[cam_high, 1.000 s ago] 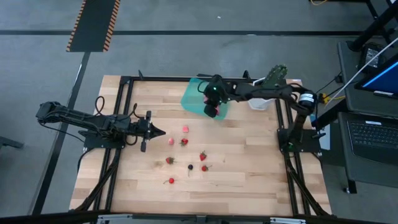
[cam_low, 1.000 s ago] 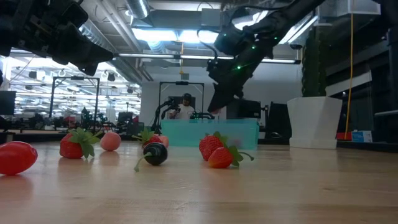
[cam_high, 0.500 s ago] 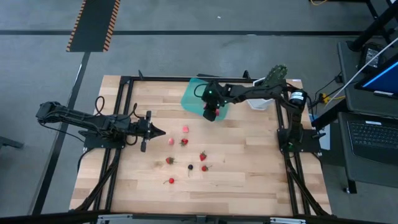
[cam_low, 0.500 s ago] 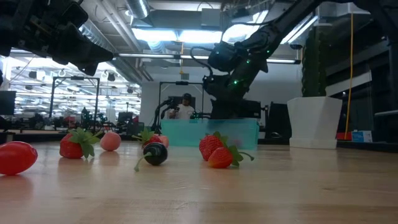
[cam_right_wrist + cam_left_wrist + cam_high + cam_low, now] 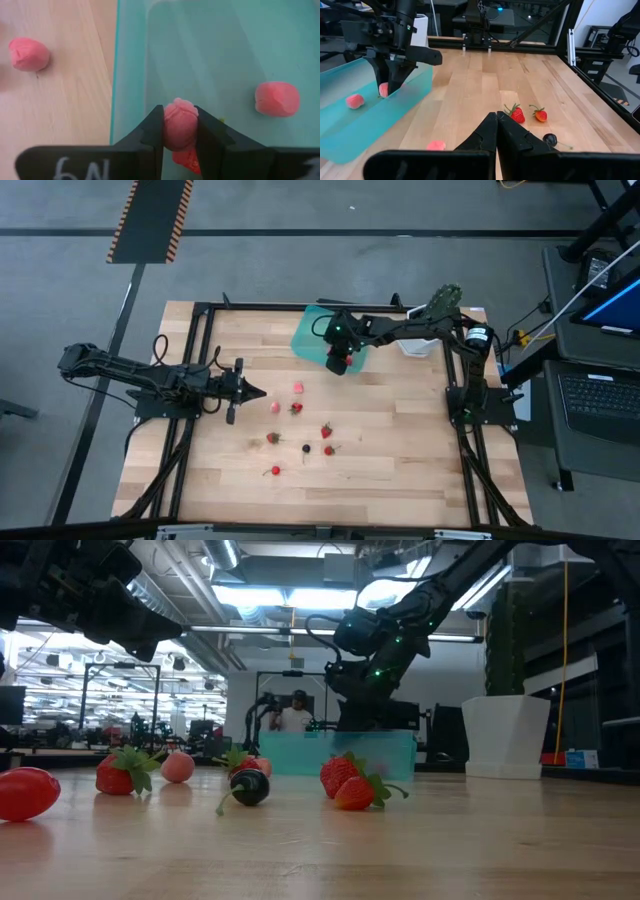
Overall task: Pick and placing Produce into tupperware
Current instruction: Put the pink peach into the light blue bin
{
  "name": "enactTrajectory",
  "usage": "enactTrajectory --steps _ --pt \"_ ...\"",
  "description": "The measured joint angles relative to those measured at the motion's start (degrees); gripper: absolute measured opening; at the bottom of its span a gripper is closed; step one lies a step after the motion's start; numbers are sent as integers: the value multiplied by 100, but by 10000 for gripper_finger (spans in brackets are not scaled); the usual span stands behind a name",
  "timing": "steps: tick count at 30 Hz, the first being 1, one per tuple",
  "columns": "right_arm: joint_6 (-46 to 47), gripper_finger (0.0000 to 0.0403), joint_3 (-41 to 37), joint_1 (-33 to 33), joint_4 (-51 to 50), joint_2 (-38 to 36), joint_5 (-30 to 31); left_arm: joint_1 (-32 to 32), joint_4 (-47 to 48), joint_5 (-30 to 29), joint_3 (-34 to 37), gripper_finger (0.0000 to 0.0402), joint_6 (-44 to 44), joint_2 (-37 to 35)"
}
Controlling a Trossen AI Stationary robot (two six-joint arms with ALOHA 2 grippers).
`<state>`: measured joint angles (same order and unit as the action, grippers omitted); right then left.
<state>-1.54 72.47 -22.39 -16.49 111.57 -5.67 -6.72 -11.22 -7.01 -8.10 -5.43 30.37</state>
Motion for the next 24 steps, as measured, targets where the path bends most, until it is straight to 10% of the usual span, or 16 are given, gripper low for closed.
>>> enactTrajectory --steps 8,24 --pt "190 162 0 0 -4 0 2 0 4 0 0 0 0 0" --pt "437 153 -2 166 -304 -208 -137 -1 4 0 -1 0 2 0"
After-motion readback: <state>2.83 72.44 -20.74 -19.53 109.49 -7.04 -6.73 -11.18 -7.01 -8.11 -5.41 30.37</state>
